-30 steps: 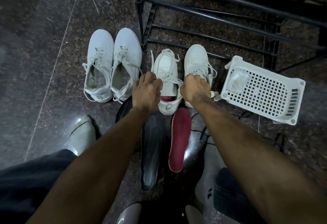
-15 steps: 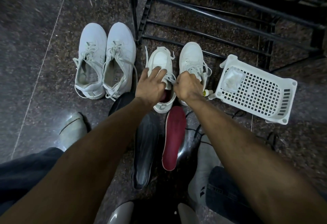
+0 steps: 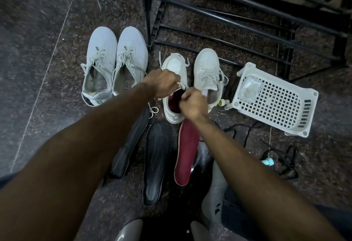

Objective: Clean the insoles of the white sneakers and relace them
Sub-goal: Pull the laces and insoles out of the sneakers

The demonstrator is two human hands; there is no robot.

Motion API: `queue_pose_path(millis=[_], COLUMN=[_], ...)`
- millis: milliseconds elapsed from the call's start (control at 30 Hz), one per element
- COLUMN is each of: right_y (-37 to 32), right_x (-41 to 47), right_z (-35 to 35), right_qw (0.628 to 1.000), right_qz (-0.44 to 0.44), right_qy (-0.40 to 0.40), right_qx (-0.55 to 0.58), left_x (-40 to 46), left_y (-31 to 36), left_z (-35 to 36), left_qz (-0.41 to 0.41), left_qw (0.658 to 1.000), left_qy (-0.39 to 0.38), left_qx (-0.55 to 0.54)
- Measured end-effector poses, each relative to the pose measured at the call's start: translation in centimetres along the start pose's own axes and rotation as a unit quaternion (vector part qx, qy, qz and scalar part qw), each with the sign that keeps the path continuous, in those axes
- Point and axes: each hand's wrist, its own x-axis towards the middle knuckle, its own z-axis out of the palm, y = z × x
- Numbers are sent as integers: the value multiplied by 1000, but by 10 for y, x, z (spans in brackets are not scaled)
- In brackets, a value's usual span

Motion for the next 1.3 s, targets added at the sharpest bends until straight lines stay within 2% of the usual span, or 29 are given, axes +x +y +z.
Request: queue_pose_path(millis=[200,367,533,767,933,1133,1300], right_y=[-12,-22,-29,-31,-30,-9,-7], right_x=[-6,17,32,47,48,33,38], right_z=[14,29,44,42,42,48,38], right_qw=[997,992,986,979,980,977,985], right_qz=[-9,25,69,79,95,18,0], right_qy=[-52,-109,-139,-173,-159,-83,-45], right_qx=[-57,-53,-66,-74,-73,-197,-167], left_x=[15,19,15,13,12,9,6], left_y=[3,6,3,3,5,9,14], left_z=[-17,-19,-12,-6,-5,-5,-6], left_qz=[-12,-72,-97,-114,-120,-136,-148], left_qw=[998,995,990,987,987,984,981], left_qy=[-51,-57,-22,-10,-3,-1,9], left_qx=[16,-46,-98,-115,-111,-117,-122])
